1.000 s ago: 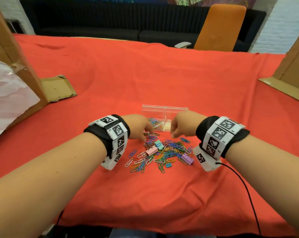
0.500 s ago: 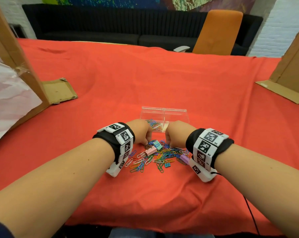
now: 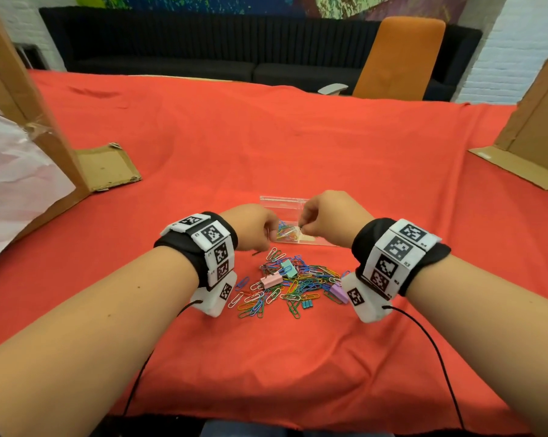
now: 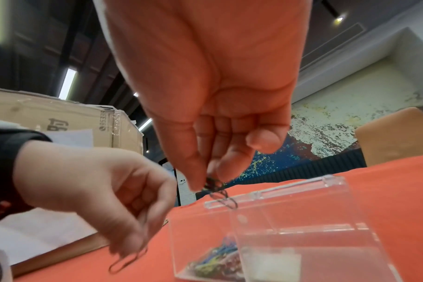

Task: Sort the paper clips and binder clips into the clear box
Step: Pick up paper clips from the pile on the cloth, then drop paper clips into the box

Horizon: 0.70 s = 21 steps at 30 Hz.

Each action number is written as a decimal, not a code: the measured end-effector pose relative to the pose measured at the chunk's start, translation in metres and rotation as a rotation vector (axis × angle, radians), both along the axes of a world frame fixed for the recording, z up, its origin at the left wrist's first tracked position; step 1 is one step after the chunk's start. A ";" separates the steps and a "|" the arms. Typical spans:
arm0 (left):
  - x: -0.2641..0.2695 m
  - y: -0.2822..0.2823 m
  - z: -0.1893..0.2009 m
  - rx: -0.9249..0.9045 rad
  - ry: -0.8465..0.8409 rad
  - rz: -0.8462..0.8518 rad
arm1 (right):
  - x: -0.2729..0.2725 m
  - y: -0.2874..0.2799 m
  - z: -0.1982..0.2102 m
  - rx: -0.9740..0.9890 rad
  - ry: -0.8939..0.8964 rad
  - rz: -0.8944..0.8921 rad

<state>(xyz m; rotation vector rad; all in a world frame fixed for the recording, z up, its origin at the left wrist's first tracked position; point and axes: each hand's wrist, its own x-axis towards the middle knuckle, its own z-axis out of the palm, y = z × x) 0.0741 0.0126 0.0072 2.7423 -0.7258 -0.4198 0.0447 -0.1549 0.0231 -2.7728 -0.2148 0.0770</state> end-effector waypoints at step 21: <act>0.007 -0.011 0.004 -0.068 -0.203 0.020 | 0.012 0.006 -0.002 0.043 -0.116 0.020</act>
